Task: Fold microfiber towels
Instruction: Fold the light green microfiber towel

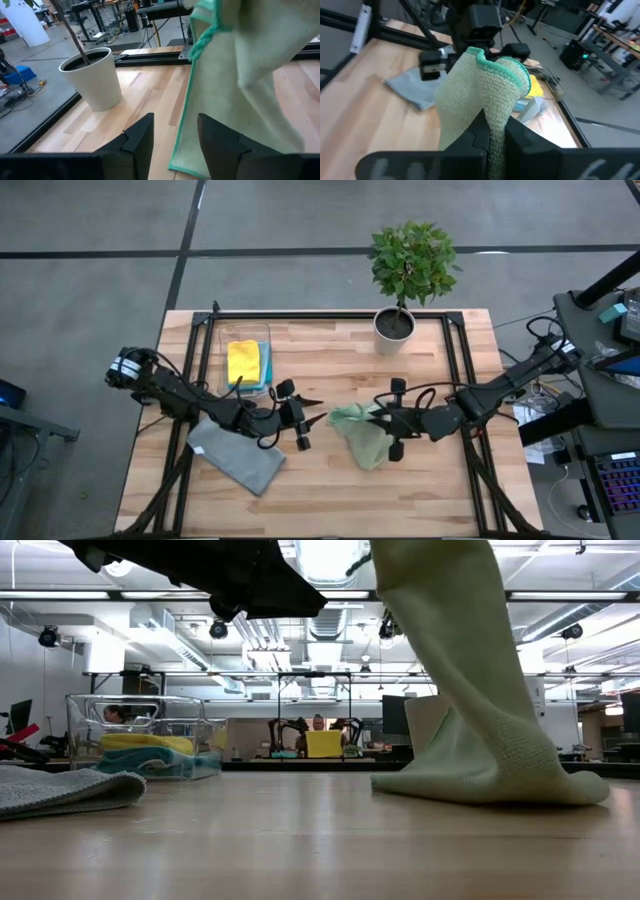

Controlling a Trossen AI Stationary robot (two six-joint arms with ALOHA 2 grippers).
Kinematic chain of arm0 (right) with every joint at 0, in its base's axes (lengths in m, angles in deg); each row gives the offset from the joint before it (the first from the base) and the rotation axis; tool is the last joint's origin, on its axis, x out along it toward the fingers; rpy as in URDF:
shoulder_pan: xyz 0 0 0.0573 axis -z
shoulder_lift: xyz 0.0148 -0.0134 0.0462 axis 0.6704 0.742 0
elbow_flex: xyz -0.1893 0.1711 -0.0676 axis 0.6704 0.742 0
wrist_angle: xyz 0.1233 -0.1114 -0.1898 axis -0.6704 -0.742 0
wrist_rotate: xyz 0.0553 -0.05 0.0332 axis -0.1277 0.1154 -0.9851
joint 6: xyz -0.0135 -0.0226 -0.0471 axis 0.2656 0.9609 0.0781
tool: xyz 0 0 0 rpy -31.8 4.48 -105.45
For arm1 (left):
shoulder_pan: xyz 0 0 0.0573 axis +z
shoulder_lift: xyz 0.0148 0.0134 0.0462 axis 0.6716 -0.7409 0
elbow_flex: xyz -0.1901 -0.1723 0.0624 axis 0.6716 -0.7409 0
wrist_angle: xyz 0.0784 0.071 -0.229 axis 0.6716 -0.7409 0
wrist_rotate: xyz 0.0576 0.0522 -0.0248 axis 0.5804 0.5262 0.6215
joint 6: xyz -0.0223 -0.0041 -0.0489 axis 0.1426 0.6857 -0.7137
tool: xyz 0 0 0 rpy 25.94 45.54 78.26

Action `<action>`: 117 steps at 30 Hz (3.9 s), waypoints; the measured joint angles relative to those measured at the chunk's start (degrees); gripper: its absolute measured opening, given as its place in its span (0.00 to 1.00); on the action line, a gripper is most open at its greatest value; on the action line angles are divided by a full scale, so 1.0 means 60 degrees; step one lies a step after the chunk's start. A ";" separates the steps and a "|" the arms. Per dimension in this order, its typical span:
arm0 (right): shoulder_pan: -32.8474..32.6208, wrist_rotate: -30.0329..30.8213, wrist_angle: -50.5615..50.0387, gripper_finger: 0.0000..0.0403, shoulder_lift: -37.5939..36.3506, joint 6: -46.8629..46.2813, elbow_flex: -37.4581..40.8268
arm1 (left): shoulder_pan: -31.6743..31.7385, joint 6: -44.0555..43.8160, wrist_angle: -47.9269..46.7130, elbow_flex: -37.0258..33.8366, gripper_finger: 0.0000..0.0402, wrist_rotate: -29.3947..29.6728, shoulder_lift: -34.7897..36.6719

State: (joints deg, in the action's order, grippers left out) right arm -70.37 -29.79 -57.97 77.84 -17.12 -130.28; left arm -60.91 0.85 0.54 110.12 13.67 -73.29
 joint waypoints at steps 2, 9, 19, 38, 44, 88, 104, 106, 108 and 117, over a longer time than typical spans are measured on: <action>0.0000 -0.0357 -0.0004 0.03 -0.0138 -0.0086 0.0000 | 0.0000 0.0005 -0.0001 0.0000 0.34 -0.0027 0.0000; 0.0004 -0.1521 0.0057 0.03 -0.0546 -0.0675 -0.0070 | 0.0000 0.0014 0.0035 0.0007 0.34 -0.0604 0.0000; 0.0004 -0.2382 0.0146 0.03 -0.0587 -0.0795 -0.0073 | -0.0002 0.0470 0.1235 0.0015 0.34 -0.1330 0.0000; 0.0025 -0.1932 -0.0358 0.03 0.0916 0.0148 -0.0066 | 0.0018 0.0218 0.2396 0.0022 0.34 -0.2698 0.0000; 0.0029 -0.1533 -0.0487 0.03 0.0908 0.0120 -0.0063 | 0.0012 -0.0502 0.2171 0.0015 0.34 -0.4055 0.0000; 0.0029 -0.1511 -0.0524 0.18 0.0900 0.0041 -0.0058 | 0.0255 -0.0735 0.4180 0.0098 0.00 -0.2934 -0.1279; 0.0029 -0.0936 -0.0586 0.03 0.0875 0.0270 -0.0076 | 0.0251 -0.0772 0.3947 0.0091 0.00 -0.1634 -0.1268; 0.0033 -0.0946 -0.0586 0.03 0.0875 0.0188 -0.0076 | 0.0255 -0.0775 0.3947 0.0089 0.00 -0.1581 -0.1268; 0.0033 -0.0961 -0.0593 0.05 0.0875 0.0144 -0.0077 | 0.0266 -0.0783 0.4007 0.0088 0.00 -0.1556 -0.1268; 0.0025 -0.0687 -0.0492 0.18 0.0875 0.0856 -0.0087 | 0.0295 -0.0824 0.4002 0.0087 0.00 -0.0742 -0.1268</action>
State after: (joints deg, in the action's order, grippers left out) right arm -70.22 -33.92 -60.92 83.09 -11.98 -130.81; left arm -59.14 -4.09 24.56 110.65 9.22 -80.90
